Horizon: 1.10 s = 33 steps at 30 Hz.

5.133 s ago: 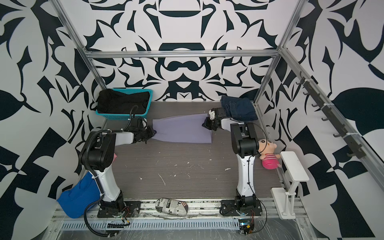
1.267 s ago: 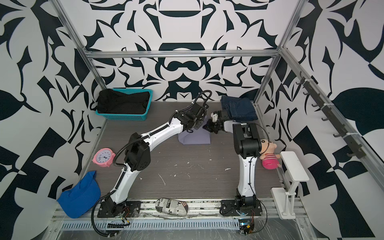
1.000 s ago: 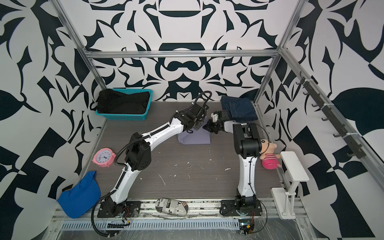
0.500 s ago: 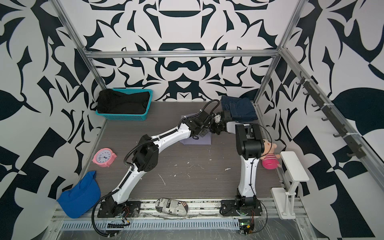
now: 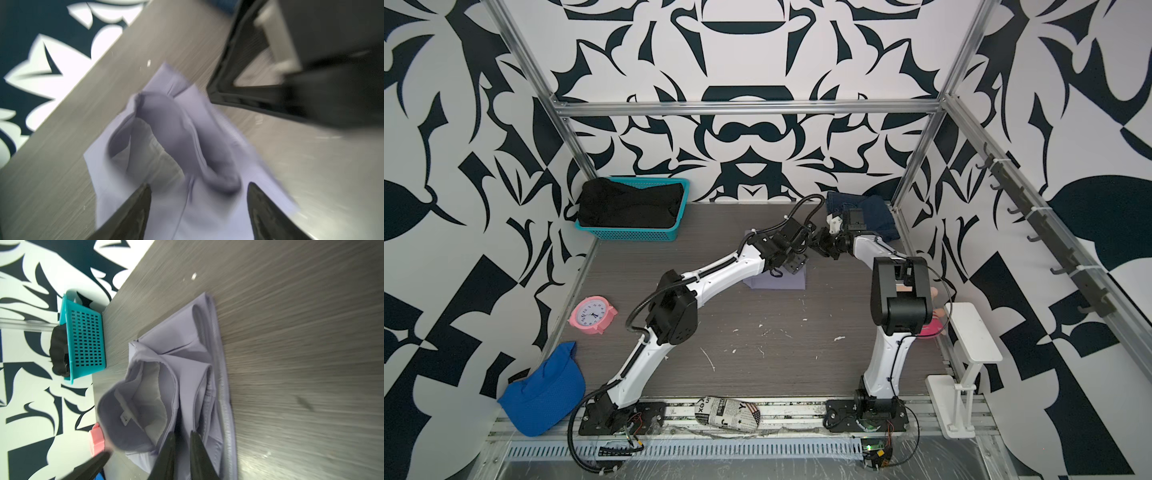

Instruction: Fold and stack the skirts

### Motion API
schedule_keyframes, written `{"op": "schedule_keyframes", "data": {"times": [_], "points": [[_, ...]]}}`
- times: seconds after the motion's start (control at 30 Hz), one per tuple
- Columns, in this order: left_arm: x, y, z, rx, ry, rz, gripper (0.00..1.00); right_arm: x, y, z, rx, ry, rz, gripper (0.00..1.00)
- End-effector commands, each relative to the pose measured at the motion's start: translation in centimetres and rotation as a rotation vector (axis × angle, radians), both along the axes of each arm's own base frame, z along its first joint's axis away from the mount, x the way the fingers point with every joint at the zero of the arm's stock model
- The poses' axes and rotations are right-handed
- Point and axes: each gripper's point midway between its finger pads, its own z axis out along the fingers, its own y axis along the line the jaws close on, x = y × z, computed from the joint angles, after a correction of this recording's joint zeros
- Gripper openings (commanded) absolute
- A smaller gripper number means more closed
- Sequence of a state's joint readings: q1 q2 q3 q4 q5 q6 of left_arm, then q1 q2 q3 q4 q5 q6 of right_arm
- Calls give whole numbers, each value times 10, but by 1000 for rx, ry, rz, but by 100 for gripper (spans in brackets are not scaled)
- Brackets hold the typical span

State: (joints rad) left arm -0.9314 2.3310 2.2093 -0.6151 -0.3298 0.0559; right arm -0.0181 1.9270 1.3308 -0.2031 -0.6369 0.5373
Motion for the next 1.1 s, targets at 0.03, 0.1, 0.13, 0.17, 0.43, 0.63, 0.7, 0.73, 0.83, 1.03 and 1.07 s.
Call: {"op": "schedule_keyframes", "data": {"times": [0.03,0.1,0.13,0.17,0.43,0.63,0.7,0.73,0.83,1.03,1.07], "points": [[-52,-6,134,-300,-33,-130,73,-2,-26,38,-83,-68,-37,19],[-50,13,150,-383,-25,-106,74,-5,-24,51,-77,-92,-28,20],[-42,27,153,-425,-2,-68,74,-7,-23,59,-72,-104,-26,20],[-34,41,152,-458,24,-38,69,-10,-23,63,-75,-108,-27,20],[25,103,54,-459,208,196,45,-30,80,91,4,-177,246,20],[20,99,-20,-411,290,196,39,-31,121,38,-17,-80,343,20],[15,100,-40,-394,302,192,38,-31,118,19,-30,-44,331,20],[12,102,-51,-375,314,193,37,-32,113,10,-50,-26,320,20],[-2,114,-77,-329,353,213,34,-41,93,-17,-107,40,273,19],[-38,132,-96,-320,385,200,34,-50,65,-32,-146,65,196,20],[-42,133,-98,-318,394,193,34,-49,65,-31,-142,67,193,20]]}}
